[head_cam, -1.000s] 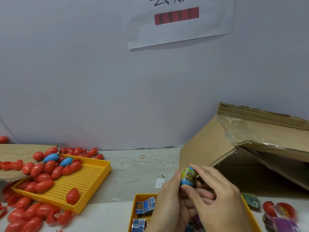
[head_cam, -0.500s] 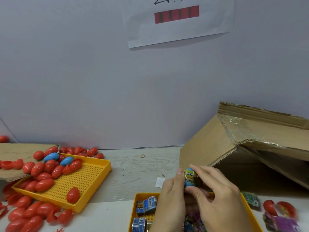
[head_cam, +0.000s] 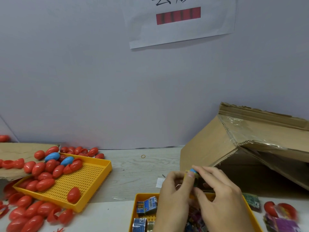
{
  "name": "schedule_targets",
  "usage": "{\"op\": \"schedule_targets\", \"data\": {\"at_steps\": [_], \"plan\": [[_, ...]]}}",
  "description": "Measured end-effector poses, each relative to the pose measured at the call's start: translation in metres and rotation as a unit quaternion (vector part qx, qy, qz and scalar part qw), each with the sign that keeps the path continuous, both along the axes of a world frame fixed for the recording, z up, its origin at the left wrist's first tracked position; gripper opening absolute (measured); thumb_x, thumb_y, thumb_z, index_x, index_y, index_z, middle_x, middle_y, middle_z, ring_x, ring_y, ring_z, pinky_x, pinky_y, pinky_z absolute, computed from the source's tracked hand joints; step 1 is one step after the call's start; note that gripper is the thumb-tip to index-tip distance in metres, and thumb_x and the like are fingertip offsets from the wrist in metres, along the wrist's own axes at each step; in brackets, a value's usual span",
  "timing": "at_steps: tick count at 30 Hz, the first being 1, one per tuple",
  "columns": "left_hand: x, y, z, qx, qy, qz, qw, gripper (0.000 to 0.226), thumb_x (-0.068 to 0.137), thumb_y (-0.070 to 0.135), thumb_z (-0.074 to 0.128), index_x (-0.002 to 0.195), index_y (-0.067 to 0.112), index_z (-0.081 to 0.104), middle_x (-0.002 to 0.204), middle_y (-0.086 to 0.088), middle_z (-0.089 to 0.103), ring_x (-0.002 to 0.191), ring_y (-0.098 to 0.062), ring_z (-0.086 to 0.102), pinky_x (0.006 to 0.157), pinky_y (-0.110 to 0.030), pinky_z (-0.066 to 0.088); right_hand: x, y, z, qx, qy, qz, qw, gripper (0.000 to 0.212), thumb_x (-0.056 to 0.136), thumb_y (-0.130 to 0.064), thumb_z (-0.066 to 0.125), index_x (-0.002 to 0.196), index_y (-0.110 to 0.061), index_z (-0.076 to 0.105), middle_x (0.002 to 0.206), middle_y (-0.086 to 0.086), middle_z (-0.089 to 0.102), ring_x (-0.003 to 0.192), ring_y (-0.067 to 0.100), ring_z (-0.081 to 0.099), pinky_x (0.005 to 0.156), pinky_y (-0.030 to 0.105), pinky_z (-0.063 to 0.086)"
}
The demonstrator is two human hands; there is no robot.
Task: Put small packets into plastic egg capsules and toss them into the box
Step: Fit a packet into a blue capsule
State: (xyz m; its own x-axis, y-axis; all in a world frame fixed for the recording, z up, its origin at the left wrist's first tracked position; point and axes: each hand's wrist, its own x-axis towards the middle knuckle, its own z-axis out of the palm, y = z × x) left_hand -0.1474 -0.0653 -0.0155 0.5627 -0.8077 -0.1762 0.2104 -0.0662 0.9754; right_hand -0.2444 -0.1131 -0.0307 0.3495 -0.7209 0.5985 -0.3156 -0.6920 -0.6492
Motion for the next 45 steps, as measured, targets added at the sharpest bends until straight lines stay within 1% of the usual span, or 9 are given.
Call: {"op": "schedule_targets", "data": {"at_steps": [3,7,11,15,23,27,34,39,45], "plan": [[0.003,0.002,0.003,-0.010,0.019,-0.004,1.000,0.020,0.097,0.024,0.057,0.094,0.010,0.070,0.076,-0.008,0.074,0.068,-0.018,0.072,0.061,-0.028,0.059,0.000,0.002,0.001,0.010,-0.004,0.016,1.000,0.055,0.065,-0.008,0.086,0.115,-0.022,0.071,0.101,-0.019,0.061,0.095,0.006,0.060,0.079,0.024,0.052],[0.004,0.005,0.013,-0.060,0.221,0.030,0.973,0.035,0.102,0.020,0.047,0.094,-0.009,0.065,0.062,-0.018,0.067,0.051,-0.025,0.064,0.048,-0.031,0.057,0.002,0.003,0.004,0.030,-0.094,0.020,0.995,0.037,0.084,-0.038,0.067,0.120,-0.029,0.066,0.105,-0.021,0.064,0.100,0.005,0.060,0.071,0.015,0.049],[0.012,0.012,0.019,-0.123,0.411,0.021,0.903,0.045,0.101,0.022,0.043,0.090,-0.017,0.064,0.064,-0.022,0.060,0.045,-0.025,0.057,0.041,-0.026,0.052,0.001,-0.002,0.002,0.063,-0.150,-0.014,0.987,0.037,0.085,-0.037,0.049,0.116,-0.029,0.067,0.099,-0.021,0.066,0.097,-0.001,0.059,0.066,0.013,0.047],[0.017,0.016,0.022,-0.148,0.458,0.006,0.876,0.041,0.100,0.018,0.043,0.096,-0.018,0.061,0.067,-0.021,0.058,0.045,-0.024,0.055,0.041,-0.026,0.051,0.001,-0.002,0.002,0.067,-0.150,-0.019,0.986,0.034,0.086,-0.034,0.048,0.114,-0.032,0.067,0.097,-0.022,0.066,0.096,-0.002,0.059,0.066,0.015,0.048],[0.014,0.014,0.021,-0.131,0.428,0.029,0.894,0.030,0.090,0.010,0.058,0.109,-0.013,0.059,0.078,-0.026,0.066,0.061,-0.031,0.066,0.049,-0.029,0.058,0.000,-0.004,-0.001,0.077,-0.137,-0.016,0.987,0.033,0.088,-0.014,0.055,0.110,-0.037,0.064,0.097,-0.022,0.066,0.097,-0.005,0.058,0.066,0.013,0.048],[0.014,0.014,0.021,-0.137,0.397,0.041,0.907,0.030,0.081,0.003,0.066,0.105,-0.013,0.061,0.084,-0.031,0.068,0.072,-0.035,0.071,0.053,-0.029,0.059,0.000,-0.003,0.000,0.081,-0.129,-0.011,0.988,0.039,0.088,-0.011,0.054,0.105,-0.045,0.061,0.097,-0.023,0.065,0.097,-0.004,0.058,0.068,0.015,0.048],[0.010,0.011,0.020,-0.147,0.370,0.065,0.915,0.031,0.072,0.007,0.073,0.096,-0.012,0.066,0.082,-0.027,0.069,0.070,-0.031,0.072,0.053,-0.026,0.058,-0.002,-0.003,0.000,0.090,-0.124,-0.005,0.988,0.041,0.088,-0.005,0.056,0.103,-0.044,0.063,0.095,-0.023,0.065,0.096,-0.005,0.058,0.068,0.014,0.048],[0.009,0.009,0.021,-0.139,0.257,0.074,0.953,0.050,0.063,0.016,0.078,0.104,-0.007,0.063,0.085,-0.020,0.075,0.074,-0.030,0.074,0.056,-0.024,0.058,-0.003,-0.003,0.001,0.102,-0.121,0.000,0.987,0.041,0.089,-0.005,0.057,0.099,-0.044,0.063,0.091,-0.025,0.065,0.093,-0.006,0.058,0.065,0.013,0.048],[0.013,0.002,0.048,-0.086,0.091,0.105,0.986,0.030,0.075,0.018,0.077,0.099,0.003,0.067,0.090,-0.018,0.075,0.076,-0.030,0.075,0.065,-0.030,0.061,-0.003,-0.004,0.003,0.121,-0.112,0.005,0.986,0.037,0.090,-0.007,0.057,0.098,-0.042,0.063,0.091,-0.023,0.065,0.094,-0.011,0.056,0.069,0.008,0.046]]}}
